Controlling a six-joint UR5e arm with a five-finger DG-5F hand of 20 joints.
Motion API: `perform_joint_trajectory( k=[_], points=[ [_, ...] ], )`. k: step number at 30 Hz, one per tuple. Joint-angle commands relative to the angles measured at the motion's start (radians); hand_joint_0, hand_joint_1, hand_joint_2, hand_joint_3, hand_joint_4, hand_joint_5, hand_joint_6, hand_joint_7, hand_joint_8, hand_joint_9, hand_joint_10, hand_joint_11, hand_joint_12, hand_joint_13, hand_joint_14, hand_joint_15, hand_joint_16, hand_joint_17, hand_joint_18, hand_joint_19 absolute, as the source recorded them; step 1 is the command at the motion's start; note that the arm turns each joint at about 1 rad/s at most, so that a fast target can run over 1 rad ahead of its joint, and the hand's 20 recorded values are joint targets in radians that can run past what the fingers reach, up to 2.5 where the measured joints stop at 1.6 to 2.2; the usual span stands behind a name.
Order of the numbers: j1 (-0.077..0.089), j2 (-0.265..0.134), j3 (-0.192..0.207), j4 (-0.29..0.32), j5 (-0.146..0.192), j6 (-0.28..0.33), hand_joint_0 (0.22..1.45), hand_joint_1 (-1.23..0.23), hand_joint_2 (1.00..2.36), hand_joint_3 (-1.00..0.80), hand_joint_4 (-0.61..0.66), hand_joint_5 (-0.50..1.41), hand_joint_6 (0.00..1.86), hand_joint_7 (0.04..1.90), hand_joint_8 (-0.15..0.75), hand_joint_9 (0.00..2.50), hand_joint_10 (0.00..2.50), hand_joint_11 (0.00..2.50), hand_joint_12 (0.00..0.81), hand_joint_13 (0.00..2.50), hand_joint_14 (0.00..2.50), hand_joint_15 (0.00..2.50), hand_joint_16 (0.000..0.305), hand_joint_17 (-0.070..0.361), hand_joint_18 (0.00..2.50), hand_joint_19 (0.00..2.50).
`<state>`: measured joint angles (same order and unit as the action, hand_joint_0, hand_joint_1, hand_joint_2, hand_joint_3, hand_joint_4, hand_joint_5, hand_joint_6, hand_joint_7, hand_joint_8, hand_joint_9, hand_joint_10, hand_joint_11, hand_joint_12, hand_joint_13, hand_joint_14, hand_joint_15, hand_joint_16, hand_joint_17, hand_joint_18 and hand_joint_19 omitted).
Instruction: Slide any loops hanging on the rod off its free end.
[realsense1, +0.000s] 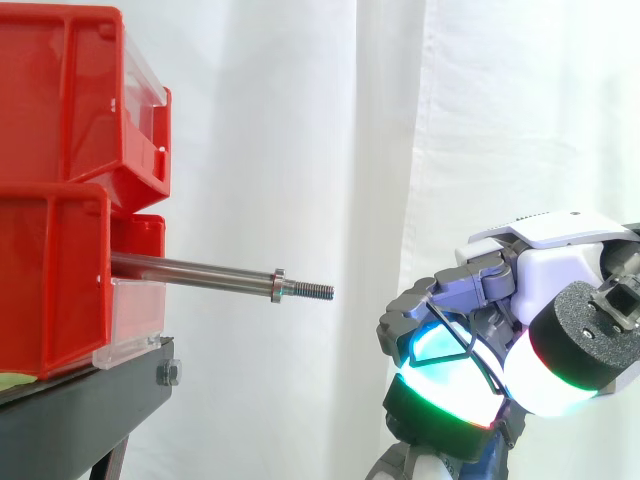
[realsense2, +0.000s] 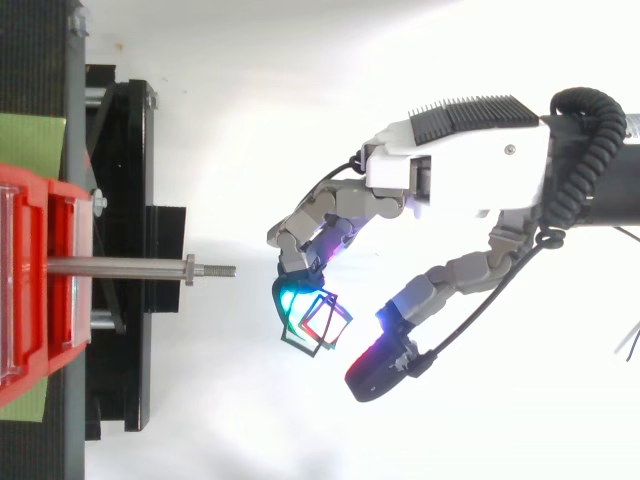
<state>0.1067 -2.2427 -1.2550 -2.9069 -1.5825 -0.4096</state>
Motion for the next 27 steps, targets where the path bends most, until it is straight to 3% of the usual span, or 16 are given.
perform_joint_trajectory(
  k=[1, 7, 16, 18, 27],
  points=[
    [-0.001, 0.000, 0.000, 0.000, -0.001, 0.000, 0.70, -0.94, 1.00, -0.50, 0.15, -0.20, 0.86, 1.00, 0.294, 0.80, 0.01, 0.24, 0.312, 0.76, 0.00, 0.05, 0.045, 0.102, 0.86, 0.26],
    [0.001, 0.000, -0.001, -0.002, -0.002, 0.000, 0.58, -0.75, 1.00, -0.50, 0.17, -0.19, 0.85, 0.96, 0.307, 0.82, 0.01, 0.23, 0.319, 0.78, 0.00, 0.06, 0.047, 0.105, 0.87, 0.28],
    [0.001, 0.000, -0.001, -0.002, -0.002, 0.000, 0.52, -0.72, 1.00, -0.50, 0.19, -0.18, 0.82, 0.95, 0.324, 0.85, 0.01, 0.24, 0.332, 0.79, 0.00, 0.06, 0.050, 0.112, 0.89, 0.28],
    [0.001, 0.000, 0.000, -0.002, -0.002, 0.000, 0.51, -0.65, 1.00, -0.50, 0.19, -0.18, 0.82, 0.94, 0.326, 0.85, 0.01, 0.24, 0.336, 0.80, 0.00, 0.06, 0.051, 0.114, 0.90, 0.28],
    [0.001, 0.000, -0.001, 0.000, -0.004, 0.000, 0.56, -0.48, 1.00, -0.50, 0.18, -0.15, 0.78, 1.02, 0.324, 0.88, 0.01, 0.24, 0.319, 0.79, 0.00, 0.07, 0.048, 0.108, 0.88, 0.29]
  ],
)
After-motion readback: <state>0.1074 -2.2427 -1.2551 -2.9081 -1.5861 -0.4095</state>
